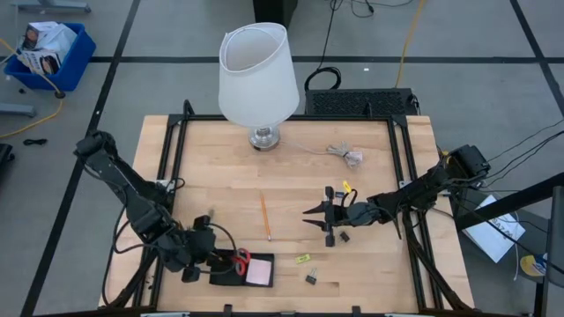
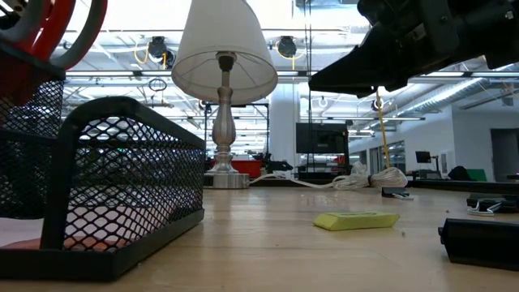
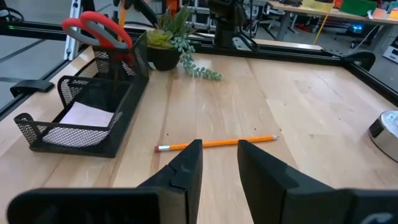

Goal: Pick and place office supplies into organizer
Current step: Put the yellow pencil into the black desk organizer, then put the light green eraser into the black desk organizer

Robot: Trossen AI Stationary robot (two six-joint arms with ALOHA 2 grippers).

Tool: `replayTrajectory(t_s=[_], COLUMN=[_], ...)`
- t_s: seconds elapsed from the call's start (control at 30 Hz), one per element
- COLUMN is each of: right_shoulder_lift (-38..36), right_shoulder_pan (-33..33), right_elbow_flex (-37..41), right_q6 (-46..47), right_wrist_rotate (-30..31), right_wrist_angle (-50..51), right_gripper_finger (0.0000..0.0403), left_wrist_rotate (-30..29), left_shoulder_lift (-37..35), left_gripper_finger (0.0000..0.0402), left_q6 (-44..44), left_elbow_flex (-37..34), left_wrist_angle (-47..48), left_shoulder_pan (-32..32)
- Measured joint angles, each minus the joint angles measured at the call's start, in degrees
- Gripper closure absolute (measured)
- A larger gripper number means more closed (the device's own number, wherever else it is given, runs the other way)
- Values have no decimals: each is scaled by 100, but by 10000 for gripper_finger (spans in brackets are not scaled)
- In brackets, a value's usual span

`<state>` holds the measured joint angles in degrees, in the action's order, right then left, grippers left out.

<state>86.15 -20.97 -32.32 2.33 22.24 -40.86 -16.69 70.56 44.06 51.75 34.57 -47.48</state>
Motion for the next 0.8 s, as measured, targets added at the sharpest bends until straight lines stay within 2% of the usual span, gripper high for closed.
replayTrajectory(t_s=[0.27,0.4,0.67,0.8], right_shoulder_lift=[0,0,0,1], right_shoulder_pan=[0,-2,-21,-157], right_elbow_flex=[0,0,0,0], right_q6=[0,42,658,752], right_wrist_rotate=[-2,-4,-89,-1063], right_wrist_angle=[0,67,1096,1285], right_gripper_finger=[305,308,305,303], left_wrist_rotate=[-244,-292,-1478,-1768], left_shoulder_lift=[-22,-175,-343,-343], left_gripper_finger=[211,168,154,153], left_q6=[235,221,-367,-968], left_elbow_flex=[-2,-2,-2,-2], left_wrist_angle=[-19,-32,-829,-1604], left_shoulder_pan=[7,32,153,460])
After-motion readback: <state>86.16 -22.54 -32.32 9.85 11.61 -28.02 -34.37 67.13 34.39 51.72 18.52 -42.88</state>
